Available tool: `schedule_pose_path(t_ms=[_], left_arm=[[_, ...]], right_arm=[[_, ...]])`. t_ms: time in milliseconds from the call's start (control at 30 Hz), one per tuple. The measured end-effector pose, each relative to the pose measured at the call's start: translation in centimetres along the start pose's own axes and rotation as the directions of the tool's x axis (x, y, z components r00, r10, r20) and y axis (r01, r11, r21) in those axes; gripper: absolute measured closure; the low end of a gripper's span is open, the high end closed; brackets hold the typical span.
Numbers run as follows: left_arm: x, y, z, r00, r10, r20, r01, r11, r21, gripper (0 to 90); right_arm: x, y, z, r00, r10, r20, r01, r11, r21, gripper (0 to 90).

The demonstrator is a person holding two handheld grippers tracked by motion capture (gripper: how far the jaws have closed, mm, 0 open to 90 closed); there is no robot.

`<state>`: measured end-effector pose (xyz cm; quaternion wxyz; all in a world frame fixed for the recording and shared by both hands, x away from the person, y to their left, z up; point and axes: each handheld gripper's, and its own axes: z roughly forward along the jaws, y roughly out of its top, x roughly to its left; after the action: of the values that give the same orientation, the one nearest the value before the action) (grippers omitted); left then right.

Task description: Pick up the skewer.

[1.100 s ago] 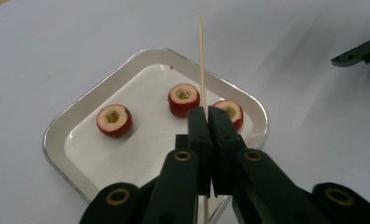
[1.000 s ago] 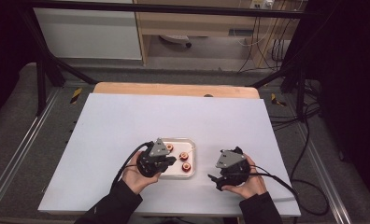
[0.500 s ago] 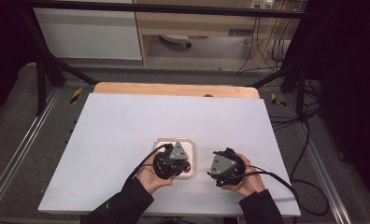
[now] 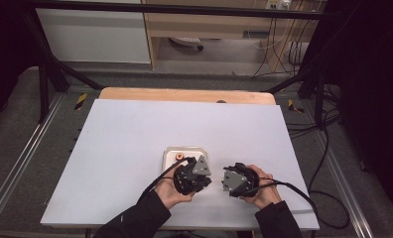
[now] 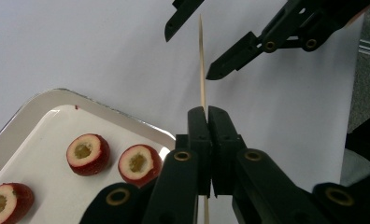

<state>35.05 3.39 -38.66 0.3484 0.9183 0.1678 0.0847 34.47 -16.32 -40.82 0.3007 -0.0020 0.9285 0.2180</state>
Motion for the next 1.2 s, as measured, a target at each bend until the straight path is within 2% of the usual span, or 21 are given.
schedule_pose_path(t_ms=[67, 133, 200, 233, 267, 300, 333, 367, 400, 433, 600, 700, 800, 833, 933, 967, 1067, 1133, 1200], left_arm=[[-0.09, 0.03, 0.02, 1.0, 0.005, 0.005, -0.005, 1.0, 0.005, 88.6], [-0.12, 0.03, 0.04, 0.9999, 0.008, 0.01, -0.008, 0.9999, 0.009, 88.6], [-0.12, 0.01, 0.04, 0.9999, 0.01, 0.012, -0.01, 0.9999, 0.012, 88.6], [-0.11, -0.02, 0.04, 0.9999, 0.01, 0.013, -0.01, 0.9999, 0.012, 88.6], [-0.1, -0.06, 0.03, 0.9999, 0.009, 0.015, -0.009, 0.9999, 0.011, 88.6], [-0.1, -0.09, 0.0, 0.9998, 0.011, 0.015, -0.011, 0.9999, 0.011, 88.6], [-0.09, -0.13, -0.01, 0.9998, 0.01, 0.016, -0.01, 0.9999, 0.01, 88.6], [-0.08, -0.16, -0.03, 0.9998, 0.008, 0.016, -0.008, 0.9999, 0.009, 88.6], [-0.04, -0.19, -0.06, 0.9998, 0.009, 0.018, -0.01, 0.9999, 0.012, 88.6], [-0.01, -0.23, -0.05, 0.9998, 0.009, 0.017, -0.009, 0.9999, 0.013, 88.6], [-0.01, -0.33, 0.03, 0.9998, 0.008, 0.02, -0.008, 0.9998, 0.016, 88.6], [-0.02, -0.34, 0.06, 0.9997, 0.007, 0.022, -0.007, 0.9998, 0.016, 88.6], [0.08, -0.34, 0.03, 0.9997, 0.005, 0.022, -0.006, 0.9999, 0.015, 88.6], [0.12, -0.34, 0.01, 0.9997, 0.003, 0.022, -0.003, 0.9999, 0.014, 88.6], [0.24, -0.33, -0.07, 0.9997, -0.005, 0.025, 0.005, 0.9999, 0.01, 88.6], [0.29, -0.3, -0.1, 0.9996, -0.005, 0.027, 0.004, 0.9999, 0.014, 88.6], [0.32, -0.25, 0.02, 0.9992, -0.006, 0.039, 0.005, 0.9995, 0.03, 88.2], [0.36, -0.26, 0.17, 0.9993, -0.012, 0.036, 0.011, 0.9995, 0.03, 87.8], [0.57, -0.23, 0.27, 0.9987, -0.036, 0.036, 0.034, 0.9982, 0.048, 74.1]], right_arm=[[0.04, -0.02, 0.03, 0.9999, -0.013, 0.002, 0.013, 0.9999, -0.002, 58.9], [0.11, -0.06, 0.04, 0.9985, -0.055, 0.003, 0.055, 0.9985, -0.005, 64.7], [0.18, -0.07, 0.02, 0.9979, -0.064, 0.0, 0.064, 0.9979, -0.004, 66.4], [0.21, -0.09, 0.0, 0.9959, -0.09, -0.004, 0.09, 0.9959, -0.002, 70.5], [0.21, -0.09, 0.0, 0.9959, -0.09, -0.004, 0.09, 0.9959, -0.002, 70.5], [0.17, -0.16, 0.06, 0.9905, -0.137, 0.005, 0.137, 0.9905, -0.004, 73.8], [0.17, -0.16, 0.06, 0.9905, -0.137, 0.005, 0.137, 0.9905, -0.004, 73.8], [0.28, -0.17, 0.03, 0.9818, -0.189, 0.017, 0.189, 0.9818, -0.015, 75.2], [0.28, -0.17, 0.03, 0.9818, -0.189, 0.017, 0.189, 0.9818, -0.015, 75.2], [0.4, -0.15, 0.03, 0.9757, -0.218, 0.023, 0.218, 0.9756, -0.02, 77.3], [0.55, -0.24, 0.07, 0.9677, -0.252, 0.003, 0.252, 0.9673, -0.025, 83.0], [0.6, -0.24, 0.07, 0.9673, -0.253, 0.001, 0.253, 0.9671, -0.023, 84.4], [0.73, -0.25, 0.06, 0.9628, -0.27, 0.0, 0.27, 0.9625, -0.025, 86.9], [0.8, -0.24, 0.06, 0.9539, -0.3, 0.006, 0.3, 0.9536, -0.024, 87.8], [0.91, -0.24, 0.1, 0.9454, -0.326, 0.011, 0.326, 0.9452, -0.019, 88.6], [0.91, -0.24, 0.1, 0.9454, -0.326, 0.011, 0.326, 0.9452, -0.019, 88.6], [1.02, -0.18, 0.21, 0.9325, -0.361, 0.003, 0.361, 0.9324, -0.014, 89.1], [1.03, -0.17, 0.18, 0.9308, -0.365, 0.005, 0.366, 0.9308, -0.008, 89.1], [0.96, -0.1, 0.07, 0.9147, -0.404, 0.021, 0.404, 0.9149, -0.001, 89.1]])
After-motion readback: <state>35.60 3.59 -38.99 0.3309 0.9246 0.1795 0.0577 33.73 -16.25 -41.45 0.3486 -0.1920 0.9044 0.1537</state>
